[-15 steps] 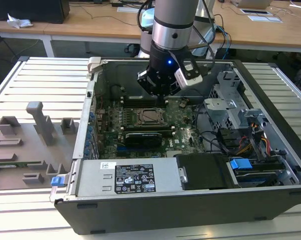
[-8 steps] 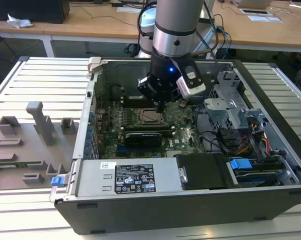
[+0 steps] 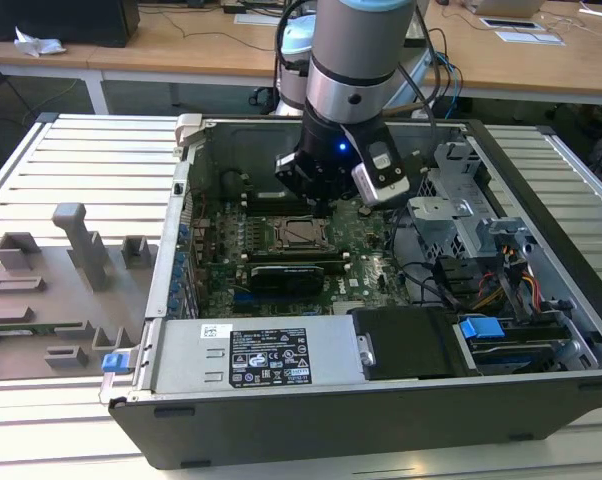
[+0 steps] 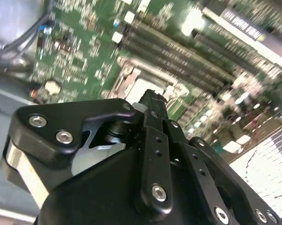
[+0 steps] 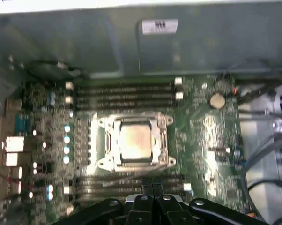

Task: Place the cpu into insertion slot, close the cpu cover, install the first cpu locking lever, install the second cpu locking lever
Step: 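Install the second cpu locking lever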

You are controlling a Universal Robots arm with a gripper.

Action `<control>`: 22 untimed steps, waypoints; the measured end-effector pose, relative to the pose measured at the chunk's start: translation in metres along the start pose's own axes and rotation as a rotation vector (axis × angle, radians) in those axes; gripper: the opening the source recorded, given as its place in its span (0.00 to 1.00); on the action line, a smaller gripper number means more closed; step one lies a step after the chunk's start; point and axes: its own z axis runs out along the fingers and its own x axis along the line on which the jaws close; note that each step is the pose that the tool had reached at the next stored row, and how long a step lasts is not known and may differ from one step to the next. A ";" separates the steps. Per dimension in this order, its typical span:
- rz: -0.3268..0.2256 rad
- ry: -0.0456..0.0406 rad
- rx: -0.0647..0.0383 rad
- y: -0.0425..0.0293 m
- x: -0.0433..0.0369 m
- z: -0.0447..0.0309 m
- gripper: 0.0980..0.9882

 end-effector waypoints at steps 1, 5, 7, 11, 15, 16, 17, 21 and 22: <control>0.000 0.0004 -0.014 0.0000 0.0000 0.0000 0.01; 0.000 0.0007 -0.024 -0.0007 -0.0001 0.0018 0.01; 0.000 0.0012 -0.024 -0.0019 -0.0001 0.0053 0.01; 0.000 0.0023 -0.024 -0.0031 -0.0016 0.0110 0.01; 0.000 0.0031 -0.024 -0.0042 -0.0021 0.0163 0.01; 0.000 0.0033 -0.024 -0.0045 -0.0021 0.0175 0.01; 0.000 0.0033 -0.024 -0.0048 -0.0022 0.0190 0.01; 0.000 0.0034 -0.025 -0.0056 -0.0023 0.0230 0.01; 0.000 0.0034 -0.025 -0.0058 -0.0023 0.0238 0.01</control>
